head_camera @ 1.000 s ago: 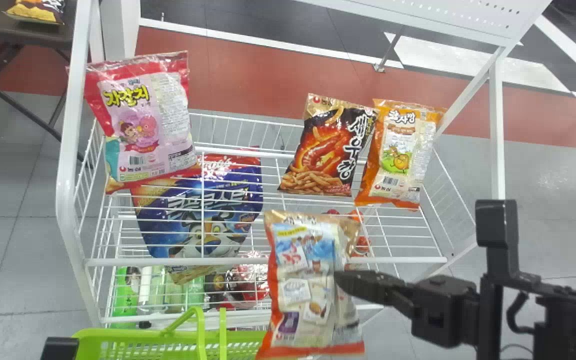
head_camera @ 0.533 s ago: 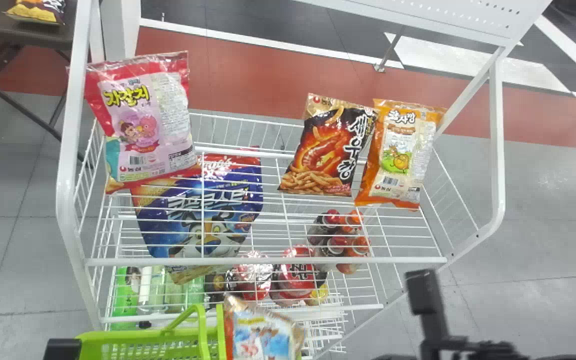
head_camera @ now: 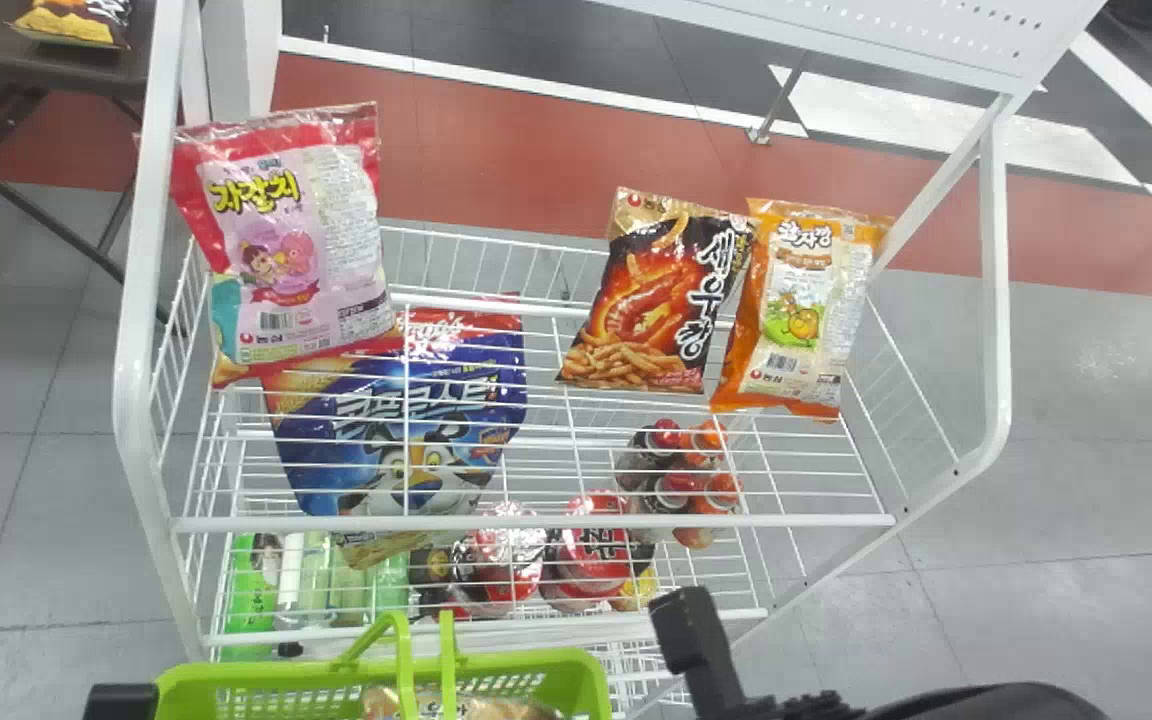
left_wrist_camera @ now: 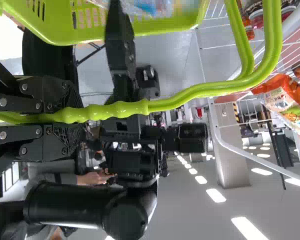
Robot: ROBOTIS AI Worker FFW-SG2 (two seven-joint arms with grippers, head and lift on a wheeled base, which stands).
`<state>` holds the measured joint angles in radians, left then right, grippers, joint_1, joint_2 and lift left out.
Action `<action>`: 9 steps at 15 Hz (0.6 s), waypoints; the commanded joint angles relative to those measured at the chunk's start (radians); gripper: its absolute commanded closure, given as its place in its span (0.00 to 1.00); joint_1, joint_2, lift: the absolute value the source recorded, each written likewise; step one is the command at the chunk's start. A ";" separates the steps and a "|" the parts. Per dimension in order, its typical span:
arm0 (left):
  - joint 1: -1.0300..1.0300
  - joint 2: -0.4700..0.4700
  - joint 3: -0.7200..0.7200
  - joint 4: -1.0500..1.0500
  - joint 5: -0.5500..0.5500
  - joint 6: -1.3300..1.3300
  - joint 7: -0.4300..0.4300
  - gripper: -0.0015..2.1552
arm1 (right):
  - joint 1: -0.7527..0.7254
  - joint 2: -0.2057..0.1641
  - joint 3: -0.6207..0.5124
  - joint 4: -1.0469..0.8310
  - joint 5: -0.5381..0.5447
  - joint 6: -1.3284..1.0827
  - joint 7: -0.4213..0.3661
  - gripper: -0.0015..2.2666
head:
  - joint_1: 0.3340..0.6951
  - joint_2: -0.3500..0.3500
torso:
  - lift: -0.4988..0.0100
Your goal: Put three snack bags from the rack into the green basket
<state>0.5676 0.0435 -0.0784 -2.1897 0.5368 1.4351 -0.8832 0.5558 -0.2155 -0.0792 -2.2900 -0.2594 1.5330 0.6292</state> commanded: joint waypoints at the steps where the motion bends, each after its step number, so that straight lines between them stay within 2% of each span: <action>1: -0.003 0.001 0.000 -0.001 0.000 0.000 0.000 0.95 | -0.001 -0.010 0.041 0.003 0.029 0.000 0.003 0.48 | 1.00 0.00 | 0.98; 2: -0.003 0.001 0.000 -0.001 0.000 0.000 0.000 0.95 | 0.006 -0.012 0.027 -0.017 0.028 0.003 0.007 0.06 | 1.00 0.00 | 0.98; 3: -0.005 0.001 0.000 0.001 -0.001 0.000 0.001 0.95 | 0.010 -0.013 0.009 -0.048 0.031 0.031 0.021 0.00 | 1.00 0.00 | 0.98; 5: -0.005 0.001 0.006 0.001 -0.001 0.000 0.003 0.95 | 0.019 -0.030 -0.021 -0.115 0.031 0.039 0.032 0.01 | 1.00 0.00 | 0.98; 7: -0.003 -0.001 0.006 0.002 -0.001 0.000 0.001 0.95 | 0.024 -0.016 -0.093 -0.167 0.005 0.034 0.069 0.02 | 1.00 0.00 | 0.98; 9: 0.002 -0.001 0.008 0.002 -0.001 -0.003 0.003 0.95 | 0.027 0.002 -0.140 -0.183 -0.020 -0.196 0.060 0.02 | 1.00 0.00 | 0.98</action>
<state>0.5666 0.0435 -0.0710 -2.1876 0.5352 1.4342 -0.8813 0.5811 -0.2265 -0.1841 -2.4609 -0.2616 1.4789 0.6950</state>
